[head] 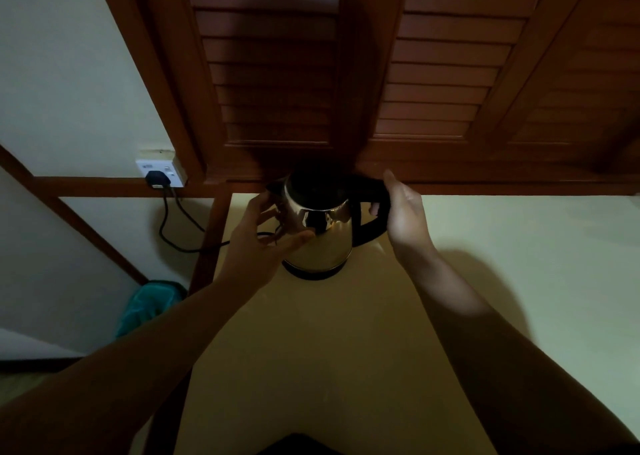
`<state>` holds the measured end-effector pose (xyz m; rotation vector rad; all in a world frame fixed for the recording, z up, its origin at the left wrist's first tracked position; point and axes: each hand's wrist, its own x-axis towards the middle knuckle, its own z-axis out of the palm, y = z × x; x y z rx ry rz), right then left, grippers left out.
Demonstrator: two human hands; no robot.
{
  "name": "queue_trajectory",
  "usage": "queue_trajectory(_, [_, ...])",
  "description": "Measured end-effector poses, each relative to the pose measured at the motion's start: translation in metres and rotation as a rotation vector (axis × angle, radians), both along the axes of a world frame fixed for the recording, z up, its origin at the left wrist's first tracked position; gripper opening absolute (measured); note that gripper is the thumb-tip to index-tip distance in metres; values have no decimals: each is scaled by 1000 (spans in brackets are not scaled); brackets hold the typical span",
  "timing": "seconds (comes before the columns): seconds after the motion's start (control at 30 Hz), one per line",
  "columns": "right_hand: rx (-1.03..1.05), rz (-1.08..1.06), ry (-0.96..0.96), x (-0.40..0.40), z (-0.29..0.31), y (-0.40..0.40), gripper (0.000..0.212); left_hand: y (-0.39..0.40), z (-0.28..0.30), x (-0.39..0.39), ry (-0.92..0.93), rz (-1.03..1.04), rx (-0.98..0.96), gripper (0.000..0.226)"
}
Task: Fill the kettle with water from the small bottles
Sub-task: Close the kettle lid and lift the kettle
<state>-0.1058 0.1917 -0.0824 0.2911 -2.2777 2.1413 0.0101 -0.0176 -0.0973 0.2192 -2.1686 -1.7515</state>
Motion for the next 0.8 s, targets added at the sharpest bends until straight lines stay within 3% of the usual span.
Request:
queue_trajectory(0.23, [74, 56, -2, -8, 4, 3, 66, -1, -1, 0, 11, 7, -29, 80])
queue_trajectory(0.6, [60, 70, -95, -5, 8, 4, 56, 1, -2, 0, 13, 17, -33, 78])
queue_trajectory(0.73, [49, 67, -73, -5, 12, -2, 80, 0, -3, 1, -2, 19, -42, 77])
queue_trajectory(0.8, [53, 55, -56, -4, 12, -3, 77, 0, -2, 1, -3, 16, -52, 78])
